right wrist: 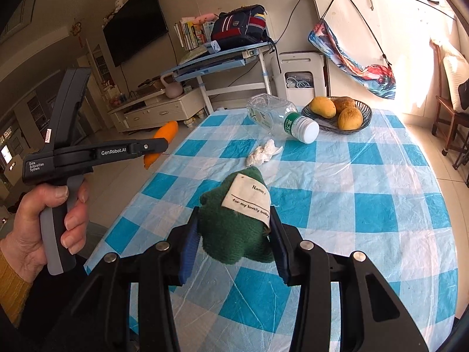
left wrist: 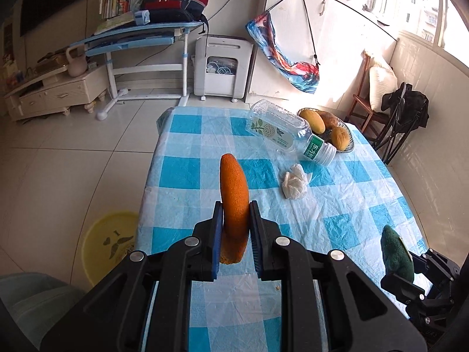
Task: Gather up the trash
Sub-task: 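Carry the peel with the left gripper and the plush toy with the right gripper to the basin, then open the left gripper to drop the peel into the yellow basin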
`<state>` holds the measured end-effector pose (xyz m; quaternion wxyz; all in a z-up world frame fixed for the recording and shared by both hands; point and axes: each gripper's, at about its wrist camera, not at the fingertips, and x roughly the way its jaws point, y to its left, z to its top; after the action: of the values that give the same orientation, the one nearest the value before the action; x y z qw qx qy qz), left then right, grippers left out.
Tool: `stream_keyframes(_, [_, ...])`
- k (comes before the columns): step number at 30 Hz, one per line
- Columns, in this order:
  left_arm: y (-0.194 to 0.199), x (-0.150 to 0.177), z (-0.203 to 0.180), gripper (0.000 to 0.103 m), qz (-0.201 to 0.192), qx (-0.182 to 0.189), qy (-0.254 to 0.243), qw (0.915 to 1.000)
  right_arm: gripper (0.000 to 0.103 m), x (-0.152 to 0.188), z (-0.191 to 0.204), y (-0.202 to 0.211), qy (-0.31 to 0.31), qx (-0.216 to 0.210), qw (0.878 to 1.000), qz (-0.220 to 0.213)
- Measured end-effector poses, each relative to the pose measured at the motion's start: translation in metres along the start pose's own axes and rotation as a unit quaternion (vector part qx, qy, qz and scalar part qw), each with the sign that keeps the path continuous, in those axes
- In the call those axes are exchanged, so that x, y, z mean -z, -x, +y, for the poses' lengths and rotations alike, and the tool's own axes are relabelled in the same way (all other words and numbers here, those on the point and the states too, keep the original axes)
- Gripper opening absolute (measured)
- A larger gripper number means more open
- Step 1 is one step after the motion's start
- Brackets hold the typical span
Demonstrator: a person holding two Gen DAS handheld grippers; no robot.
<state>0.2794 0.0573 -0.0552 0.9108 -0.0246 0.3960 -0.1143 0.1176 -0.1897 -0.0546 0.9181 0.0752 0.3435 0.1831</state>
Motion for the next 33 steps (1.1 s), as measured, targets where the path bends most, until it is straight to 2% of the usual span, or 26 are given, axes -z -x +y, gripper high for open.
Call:
stream_keyframes(10, [0.033, -0.012, 0.056, 0.017, -0.038, -0.049, 0.051, 0.9968, 0.044, -0.008, 0.035, 0.001, 0.029, -0.022, 0.999, -0.012])
stream_keyframes(14, [0.037, -0.014, 0.086, 0.017, -0.034, -0.062, 0.088, 0.9936, 0.044, -0.015, 0.046, -0.003, 0.033, -0.032, 0.999, -0.019])
stream_keyframes(23, [0.024, -0.018, 0.158, 0.018, 0.004, -0.099, 0.133, 0.9861, 0.044, -0.028, 0.072, -0.012, 0.060, -0.057, 0.996, -0.025])
stream_keyframes(27, [0.013, -0.008, 0.197, 0.017, 0.027, -0.089, 0.196, 0.9761, 0.044, -0.031, 0.074, -0.018, 0.058, -0.066, 0.996, -0.027])
stream_keyframes(33, [-0.005, -0.002, 0.207, 0.018, 0.050, -0.089, 0.212, 0.9720, 0.044, -0.031, 0.081, -0.030, 0.062, -0.082, 0.995, -0.019])
